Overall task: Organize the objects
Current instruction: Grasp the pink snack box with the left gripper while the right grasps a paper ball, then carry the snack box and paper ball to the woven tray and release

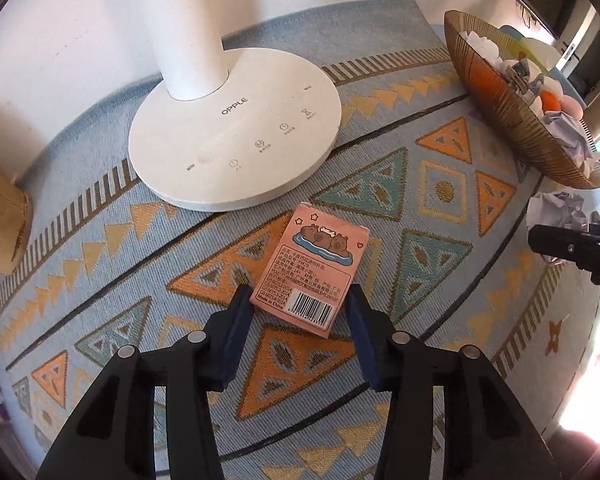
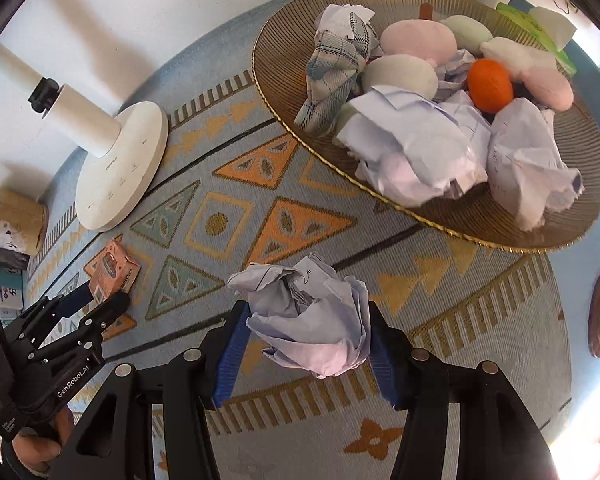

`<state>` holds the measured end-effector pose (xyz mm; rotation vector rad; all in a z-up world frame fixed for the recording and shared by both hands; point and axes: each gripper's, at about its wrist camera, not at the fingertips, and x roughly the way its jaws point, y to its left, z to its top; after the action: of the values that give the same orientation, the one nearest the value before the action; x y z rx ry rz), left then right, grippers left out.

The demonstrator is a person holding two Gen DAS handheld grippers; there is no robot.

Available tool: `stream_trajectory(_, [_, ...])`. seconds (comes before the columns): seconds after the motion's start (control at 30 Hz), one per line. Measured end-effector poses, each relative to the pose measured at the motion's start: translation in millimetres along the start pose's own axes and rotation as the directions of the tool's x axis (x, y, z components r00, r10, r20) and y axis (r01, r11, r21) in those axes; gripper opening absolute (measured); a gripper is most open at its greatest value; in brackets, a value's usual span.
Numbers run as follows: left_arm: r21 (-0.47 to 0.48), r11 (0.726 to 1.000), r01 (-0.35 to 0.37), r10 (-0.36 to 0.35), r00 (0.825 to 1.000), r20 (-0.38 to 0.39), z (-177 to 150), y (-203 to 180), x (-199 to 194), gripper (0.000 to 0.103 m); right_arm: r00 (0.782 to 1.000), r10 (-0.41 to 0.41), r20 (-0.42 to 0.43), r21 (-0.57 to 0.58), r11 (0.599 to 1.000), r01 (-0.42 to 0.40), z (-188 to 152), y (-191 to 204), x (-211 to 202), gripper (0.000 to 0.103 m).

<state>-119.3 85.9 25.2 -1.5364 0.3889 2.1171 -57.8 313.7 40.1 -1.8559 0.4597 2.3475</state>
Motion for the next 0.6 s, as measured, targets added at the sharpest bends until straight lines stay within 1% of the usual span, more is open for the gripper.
stream_trajectory(0.1, [-0.024,0.999,0.044,-0.044,0.999,0.0,-14.6,0.5,-12.6,0.043,1.0,0.012,0.012,-0.001,1.0,-0.012,-12.2,-3.1,-12.1,0.055])
stream_trajectory(0.13, [-0.033,0.998,0.053,-0.053,0.999,0.003,-21.1,-2.3,-17.6,0.043,1.0,0.017,0.015,-0.003,1.0,-0.017,-11.4,-5.2,-16.0,0.055])
stream_trajectory(0.2, [-0.046,0.996,0.072,-0.072,0.997,0.008,-30.6,-3.7,-27.1,0.042,1.0,0.016,0.015,-0.021,1.0,-0.016,-24.8,-5.7,-25.1,0.055])
stream_trajectory(0.3, [-0.052,0.993,0.102,-0.1,0.994,0.034,-43.1,-4.1,-42.7,0.042,1.0,-0.007,0.0,-0.072,0.997,0.007,-54.5,9.8,-23.3,0.055])
stream_trajectory(0.37, [-0.057,0.992,0.116,-0.113,0.992,0.054,-46.4,-18.4,-50.9,0.042,1.0,-0.009,-0.022,-0.108,0.994,0.006,-72.0,16.7,-19.2,0.055])
stream_trajectory(0.4, [-0.062,0.991,0.123,-0.119,0.991,0.06,-46.3,-26.7,-54.3,0.042,0.999,-0.001,-0.037,-0.124,0.992,-0.003,-78.8,13.8,-20.7,0.055])
stream_trajectory(0.43, [-0.066,0.99,0.128,-0.124,0.99,0.066,-39.3,-25.9,-54.3,0.042,0.999,0.006,-0.049,-0.139,0.99,-0.013,-86.8,10.5,-24.7,0.055])
stream_trajectory(0.53, [-0.074,0.988,0.135,-0.128,0.988,0.092,-53.6,-28.2,-71.0,0.041,0.998,0.02,-0.057,-0.18,0.983,-0.03,-91.8,16.4,-22.0,0.055])
stream_trajectory(0.57, [-0.076,0.989,0.129,-0.122,0.988,0.1,-54.5,-27.6,-75.3,0.041,0.998,0.027,-0.053,-0.188,0.981,-0.036,-89.2,16.7,-22.0,0.055])
stream_trajectory(0.6, [-0.079,0.99,0.12,-0.112,0.988,0.105,-51.2,-33.6,-71.0,0.041,0.998,0.037,-0.049,-0.194,0.98,-0.046,-85.4,15.6,-22.7,0.055])
